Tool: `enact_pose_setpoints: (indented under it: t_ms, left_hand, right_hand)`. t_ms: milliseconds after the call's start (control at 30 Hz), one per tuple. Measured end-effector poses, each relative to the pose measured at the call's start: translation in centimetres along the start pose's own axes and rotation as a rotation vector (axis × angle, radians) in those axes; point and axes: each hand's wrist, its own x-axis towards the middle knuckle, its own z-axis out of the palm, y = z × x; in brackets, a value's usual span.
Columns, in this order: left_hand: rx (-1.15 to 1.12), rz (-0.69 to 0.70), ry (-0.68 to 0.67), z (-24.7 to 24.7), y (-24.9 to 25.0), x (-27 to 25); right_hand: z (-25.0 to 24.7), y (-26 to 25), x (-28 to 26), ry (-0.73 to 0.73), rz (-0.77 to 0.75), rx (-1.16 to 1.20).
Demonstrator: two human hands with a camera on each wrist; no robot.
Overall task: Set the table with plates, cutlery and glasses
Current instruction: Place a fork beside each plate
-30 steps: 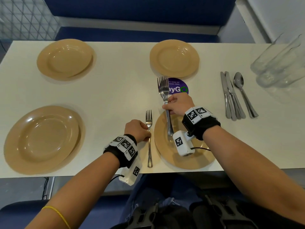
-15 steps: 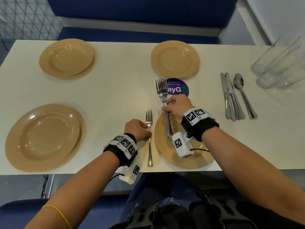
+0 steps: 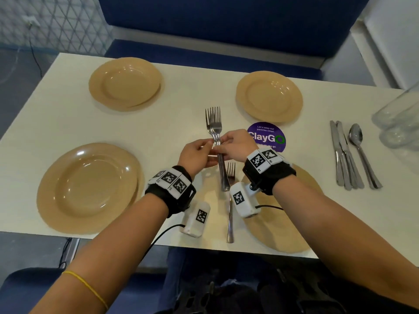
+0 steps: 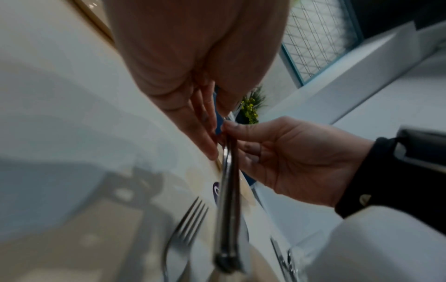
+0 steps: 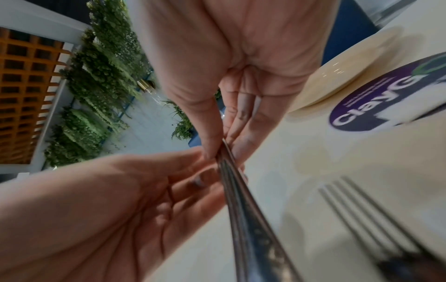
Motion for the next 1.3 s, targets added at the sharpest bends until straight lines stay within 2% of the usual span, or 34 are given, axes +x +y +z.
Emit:
enact_pose_setpoints:
  t_ms: [167,333,433,567,700,867,1033,1300]
  left_hand:
    - [-0.086,0.041,0.009,-7.0,1.1,1.9]
    - [0.026,0.033,0.057,-18.1,2.8,3.2]
    - [0.132,0.027,0.092,-25.0,3.4,3.0]
    - [0.239,-0.005,0.173,-33.7,2.6,2.7]
    - [0.327,-0.065,0.238,-39.9,1.5,2.3]
    - [0.389,-0.138,0.257,-43.1,-0.5,1.4]
    - [0.469,-0.187,0.19,-43.0,-2.7,-0.1]
    - [0.49,-0.173,0.191,-42.7,-3.2,-0.8]
  right_hand:
    - [5.8,-4.7,2.4,-0.037,-0.029,-0.03]
    - [13.9,-10.4,4.1,-0.014,-0.015,0.058]
    - [18.5,-12.9,4.6,0.007,-0.007,0.032]
    - [23.4,-14.7,4.8,0.037,0.009,-0.032]
    - [26.4,-15.8,4.7,0.077,0.017,-0.122]
    - [28.9,-16.1,4.1,0.097,0.03,-0.203]
    - [30.3,-15.6,3.5,0.094,0.027,-0.257]
    - [30.7,-15.4,2.7,0.08,0.006,-0.276]
